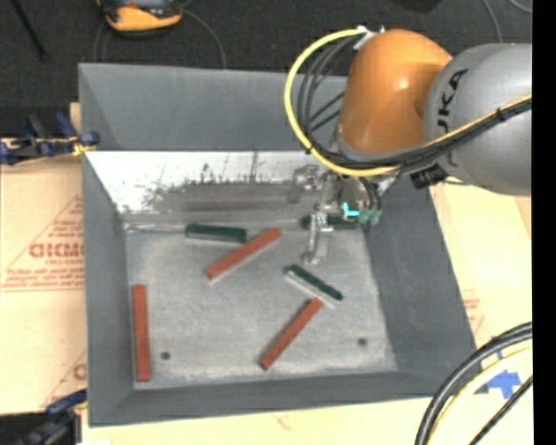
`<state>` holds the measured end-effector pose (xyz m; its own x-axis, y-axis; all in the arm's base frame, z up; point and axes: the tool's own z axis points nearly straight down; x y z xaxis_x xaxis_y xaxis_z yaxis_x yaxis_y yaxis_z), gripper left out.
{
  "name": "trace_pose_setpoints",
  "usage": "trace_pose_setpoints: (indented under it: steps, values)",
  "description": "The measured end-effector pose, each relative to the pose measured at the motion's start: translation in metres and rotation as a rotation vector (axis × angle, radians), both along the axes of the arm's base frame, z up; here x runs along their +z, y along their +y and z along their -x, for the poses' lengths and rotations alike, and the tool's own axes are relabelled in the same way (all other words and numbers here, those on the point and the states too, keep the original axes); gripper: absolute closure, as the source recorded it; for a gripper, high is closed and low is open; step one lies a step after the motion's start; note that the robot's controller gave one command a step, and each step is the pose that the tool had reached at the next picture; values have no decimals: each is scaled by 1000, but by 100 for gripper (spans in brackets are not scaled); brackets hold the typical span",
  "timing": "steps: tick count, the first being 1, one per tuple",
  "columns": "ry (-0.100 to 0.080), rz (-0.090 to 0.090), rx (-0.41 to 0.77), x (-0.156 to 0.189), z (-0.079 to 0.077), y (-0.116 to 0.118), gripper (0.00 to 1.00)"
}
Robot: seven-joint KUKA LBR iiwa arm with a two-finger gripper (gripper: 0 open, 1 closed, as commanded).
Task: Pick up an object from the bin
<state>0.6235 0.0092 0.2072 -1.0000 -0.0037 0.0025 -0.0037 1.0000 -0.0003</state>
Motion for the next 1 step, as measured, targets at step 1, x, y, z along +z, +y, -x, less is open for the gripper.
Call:
trace_pose_setpoints:
  steps: [1]
  values:
    - [-4, 0, 0, 3, -1, 0, 0]
